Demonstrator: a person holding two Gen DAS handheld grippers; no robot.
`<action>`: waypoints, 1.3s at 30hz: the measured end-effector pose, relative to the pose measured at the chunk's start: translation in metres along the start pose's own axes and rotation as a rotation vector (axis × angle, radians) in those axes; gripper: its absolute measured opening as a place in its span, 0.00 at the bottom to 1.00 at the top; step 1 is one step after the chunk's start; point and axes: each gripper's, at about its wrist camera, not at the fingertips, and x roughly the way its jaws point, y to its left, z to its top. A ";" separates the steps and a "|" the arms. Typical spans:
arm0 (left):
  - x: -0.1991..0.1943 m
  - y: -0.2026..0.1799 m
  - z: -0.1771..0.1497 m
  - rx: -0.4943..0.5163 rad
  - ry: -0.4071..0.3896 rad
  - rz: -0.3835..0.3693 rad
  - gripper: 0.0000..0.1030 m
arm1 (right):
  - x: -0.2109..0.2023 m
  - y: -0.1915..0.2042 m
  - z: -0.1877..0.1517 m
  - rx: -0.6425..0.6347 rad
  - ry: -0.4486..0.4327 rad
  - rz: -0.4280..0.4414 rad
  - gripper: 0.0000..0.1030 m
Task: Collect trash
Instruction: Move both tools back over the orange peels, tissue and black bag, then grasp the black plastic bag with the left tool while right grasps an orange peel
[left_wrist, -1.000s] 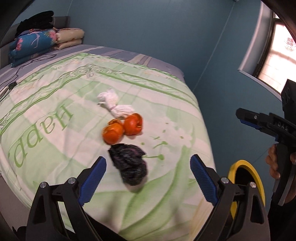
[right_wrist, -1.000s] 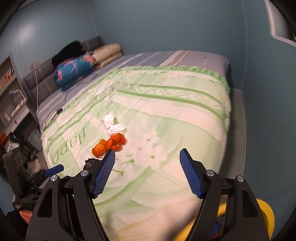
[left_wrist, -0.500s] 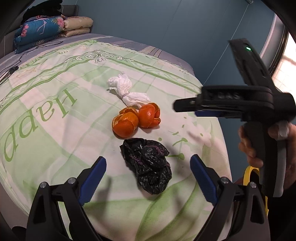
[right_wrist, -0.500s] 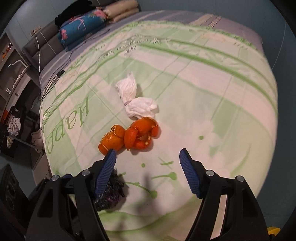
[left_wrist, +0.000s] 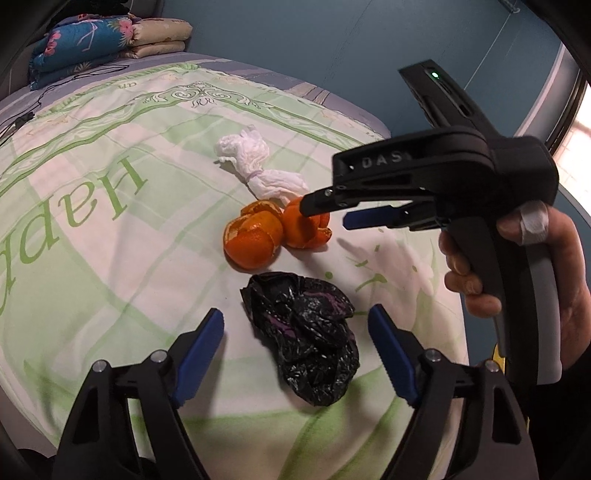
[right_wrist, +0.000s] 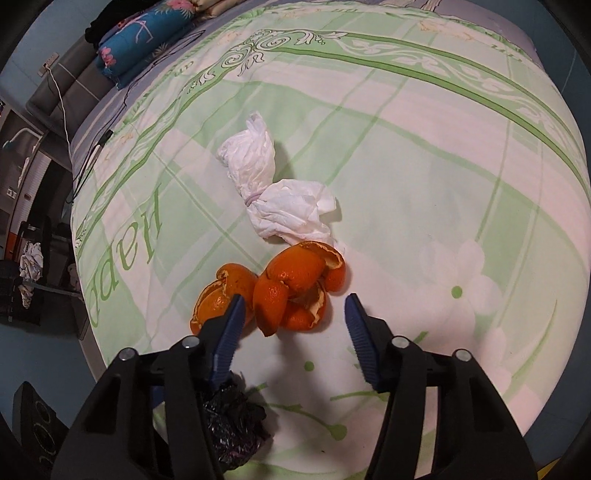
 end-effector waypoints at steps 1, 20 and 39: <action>0.002 -0.001 0.000 0.004 0.005 -0.001 0.67 | 0.003 0.000 0.001 0.001 0.002 -0.006 0.48; 0.010 -0.007 -0.004 0.023 0.027 -0.027 0.34 | 0.021 0.009 0.010 0.005 0.018 0.011 0.33; -0.051 -0.017 -0.002 0.088 -0.046 -0.074 0.34 | -0.058 -0.032 -0.024 0.076 -0.098 0.060 0.26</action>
